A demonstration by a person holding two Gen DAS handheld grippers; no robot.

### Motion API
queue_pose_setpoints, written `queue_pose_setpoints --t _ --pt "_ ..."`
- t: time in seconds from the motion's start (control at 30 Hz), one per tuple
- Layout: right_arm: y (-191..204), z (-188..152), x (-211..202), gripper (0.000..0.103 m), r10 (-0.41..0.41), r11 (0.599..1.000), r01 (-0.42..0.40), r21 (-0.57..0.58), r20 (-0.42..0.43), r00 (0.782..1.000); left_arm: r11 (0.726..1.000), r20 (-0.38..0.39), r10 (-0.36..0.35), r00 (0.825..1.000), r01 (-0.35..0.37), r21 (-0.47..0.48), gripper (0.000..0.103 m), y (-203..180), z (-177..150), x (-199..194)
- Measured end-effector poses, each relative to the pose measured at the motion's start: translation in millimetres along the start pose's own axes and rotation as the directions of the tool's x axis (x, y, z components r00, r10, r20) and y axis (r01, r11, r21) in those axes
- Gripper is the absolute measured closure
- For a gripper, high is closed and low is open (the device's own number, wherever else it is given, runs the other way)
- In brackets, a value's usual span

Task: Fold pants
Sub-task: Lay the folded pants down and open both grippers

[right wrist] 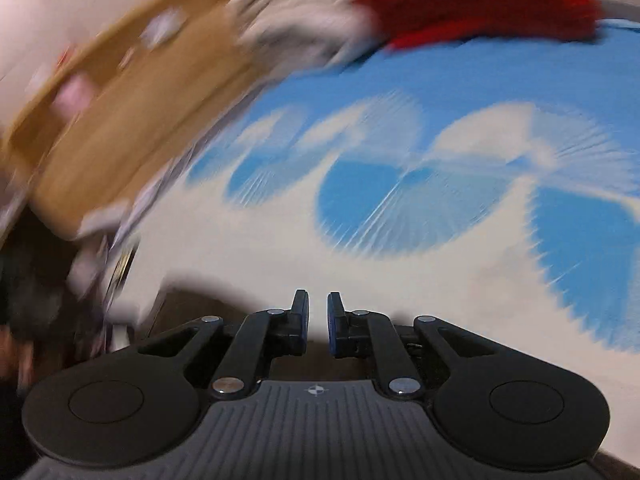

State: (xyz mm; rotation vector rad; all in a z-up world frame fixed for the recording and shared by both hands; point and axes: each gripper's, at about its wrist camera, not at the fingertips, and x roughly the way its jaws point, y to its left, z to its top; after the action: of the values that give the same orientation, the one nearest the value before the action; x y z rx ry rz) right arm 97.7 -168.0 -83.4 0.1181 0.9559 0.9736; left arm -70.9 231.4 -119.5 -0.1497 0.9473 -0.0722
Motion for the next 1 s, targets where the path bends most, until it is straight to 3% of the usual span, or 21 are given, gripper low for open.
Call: queue_pose_setpoints --t 0.03,0.07,0.1,0.17,0.2,0.27,0.37,0.4,0.47,0.5,0.53,0.6,0.67,0.77,0.83,0.87,0.93,1.0 --pt "3.2 -6.3 7.3 0.091 0.003 1.0 -0.004 -0.03 -0.048 0.999 0.997 -0.057 0.072 0.996 -0.072 -0.002 0.086 3.4 -1.1 10.9" --pt "3.3 -16.1 18.4 0.091 -0.022 0.998 0.016 -0.055 -0.107 0.994 0.992 -0.134 0.125 0.983 -0.127 -0.01 0.096 8.9 -4.8 24.0" --pt "0.7 -21.8 26.9 0.091 -0.072 0.996 0.063 -0.066 -0.141 0.987 0.988 -0.189 0.147 0.971 -0.155 -0.029 0.099 14.8 -8.5 32.0" --pt "-14.5 -34.9 40.5 0.103 -0.266 0.964 0.254 -0.083 -0.198 0.944 0.988 -0.129 0.128 0.983 -0.138 -0.072 0.098 14.8 -3.0 21.4" --pt "-24.0 -36.5 38.2 0.103 -0.277 0.961 0.272 -0.048 -0.199 0.94 0.988 -0.089 0.131 0.987 -0.137 -0.074 0.097 12.6 -0.5 15.1" --pt "-31.0 -34.1 22.8 0.103 -0.278 0.959 0.284 0.02 -0.151 0.949 0.991 0.006 0.126 0.992 -0.125 -0.045 0.097 1.0 5.1 2.3" --pt "-28.2 -30.6 -6.6 0.1 -0.403 0.914 0.404 0.021 -0.048 0.914 0.997 0.054 0.073 0.996 -0.071 -0.028 0.094 -13.2 15.1 1.8" --pt "-31.9 -32.3 -20.0 0.1 -0.423 0.903 0.424 0.062 -0.026 0.906 0.997 0.04 0.076 0.996 -0.075 -0.018 0.094 -17.3 17.5 6.6" --pt "-42.4 -31.4 -54.2 0.1 -0.479 0.87 0.469 0.156 0.037 0.877 0.988 -0.057 0.153 0.987 -0.151 0.035 0.093 -17.5 18.5 29.3" --pt "-46.5 -32.7 -77.1 0.1 -0.504 0.852 0.48 0.209 0.079 0.86 0.977 -0.146 0.213 0.966 -0.207 0.05 0.093 -15.0 14.2 47.9" --pt "-58.3 -32.1 -89.3 0.1 -0.523 0.837 0.485 0.254 0.11 0.845 0.971 -0.183 0.238 0.954 -0.232 0.052 0.092 -13.2 12.5 56.6" --pt "-66.2 -40.4 -138.1 0.1 -0.578 0.792 0.491 0.362 0.188 0.794 0.97 -0.168 0.243 0.955 -0.242 0.027 0.092 -14.0 19.3 54.7" --pt "-74.0 -60.8 -195.3 0.099 -0.635 0.739 0.474 0.479 0.259 0.728 0.972 -0.143 0.235 0.961 -0.236 0.008 0.092 -21.1 22.2 44.9" --pt "-84.2 -108.0 -273.6 0.09 -0.724 0.637 0.434 0.637 0.301 0.621 0.99 -0.056 0.137 0.989 -0.135 0.039 0.09 -45.6 25.1 25.6" --pt "-88.8 -146.9 -320.5 0.088 -0.778 0.565 0.405 0.719 0.3 0.552 0.991 -0.075 0.113 0.991 -0.106 0.08 0.087 -60.4 23.6 29.4" --pt "-90.7 -165.1 -339.1 0.088 -0.8 0.531 0.392 0.751 0.292 0.523 0.985 -0.14 0.153 0.978 -0.139 0.105 0.081 -64.2 19.0 41.1" --pt "-94.8 -204.5 -373.8 0.088 -0.843 0.455 0.358 0.816 0.265 0.468 0.963 -0.269 0.258 0.928 -0.225 0.147 0.083 -64.0 6.8 66.2" --pt "-100.9 -247.2 -402.4 0.087 -0.875 0.385 0.323 0.864 0.231 0.425 0.957 -0.238 0.274 0.932 -0.241 0.159 0.082 -72.0 8.6 60.9"
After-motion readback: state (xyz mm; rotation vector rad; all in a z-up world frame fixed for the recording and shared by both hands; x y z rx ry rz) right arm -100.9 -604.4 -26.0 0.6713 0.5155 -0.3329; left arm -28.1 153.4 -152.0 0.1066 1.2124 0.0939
